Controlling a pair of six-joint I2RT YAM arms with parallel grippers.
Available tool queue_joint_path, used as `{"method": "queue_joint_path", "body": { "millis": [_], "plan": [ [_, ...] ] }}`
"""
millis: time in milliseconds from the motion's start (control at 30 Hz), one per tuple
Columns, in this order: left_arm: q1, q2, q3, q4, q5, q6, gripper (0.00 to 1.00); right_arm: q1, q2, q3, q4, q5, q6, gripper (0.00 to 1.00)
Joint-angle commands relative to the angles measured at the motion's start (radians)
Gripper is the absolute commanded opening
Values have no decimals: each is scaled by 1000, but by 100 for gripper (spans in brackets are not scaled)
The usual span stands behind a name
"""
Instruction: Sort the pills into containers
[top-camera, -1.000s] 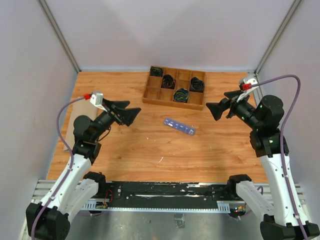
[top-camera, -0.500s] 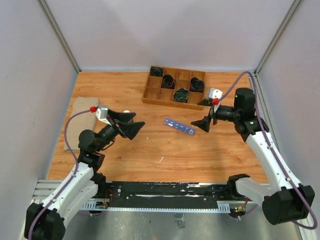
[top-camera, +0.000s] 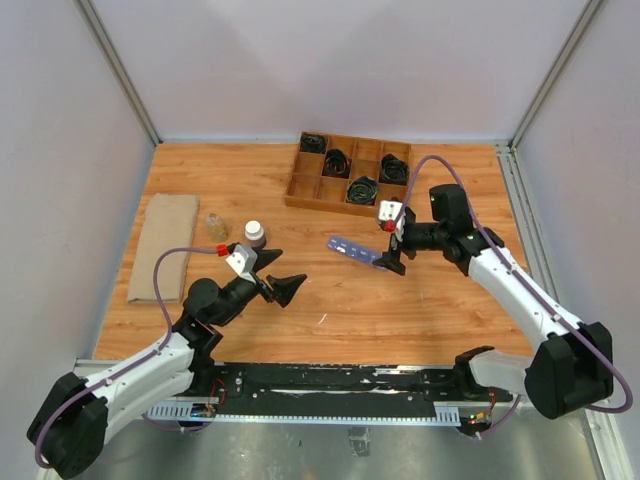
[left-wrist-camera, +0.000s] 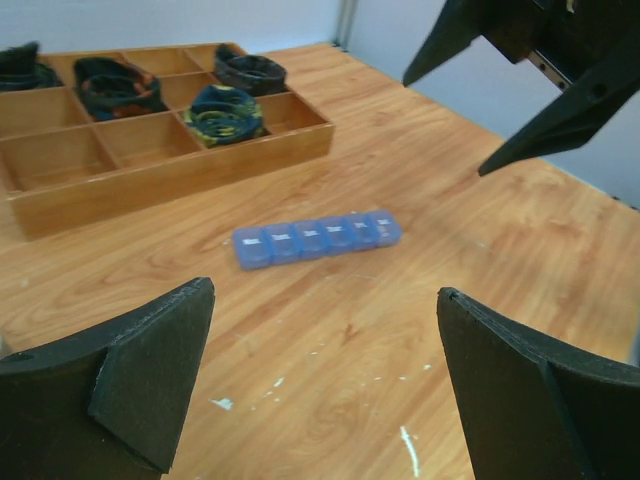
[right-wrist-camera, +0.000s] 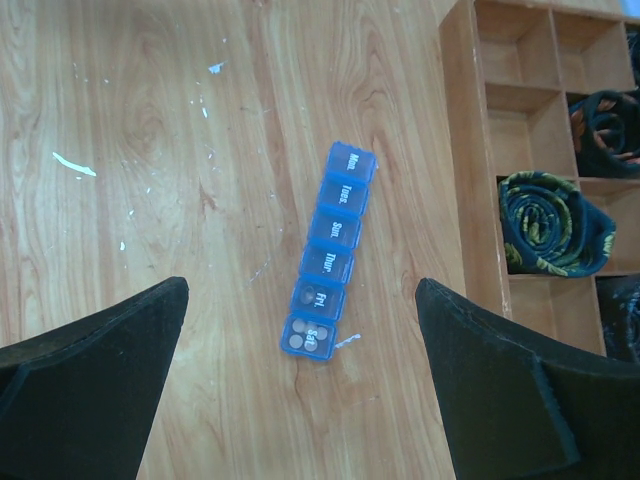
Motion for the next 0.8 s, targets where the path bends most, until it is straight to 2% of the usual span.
{"method": "queue_joint_path", "body": {
  "millis": [0,367,533,767],
  "plan": [
    [-9,-20,-21,62,-141,97,97,59,51,35,7,119,18,99],
    [-9,-2,-20,73,-111,102,99,61,148,125,-111,204,7,99],
    [-8,-7,-27,80,-122,98,99,57,160,114,-114,226,24,99],
    [-8,22,-36,122,-149,63,99,46,174,130,-137,186,48,99]
  ]
}}
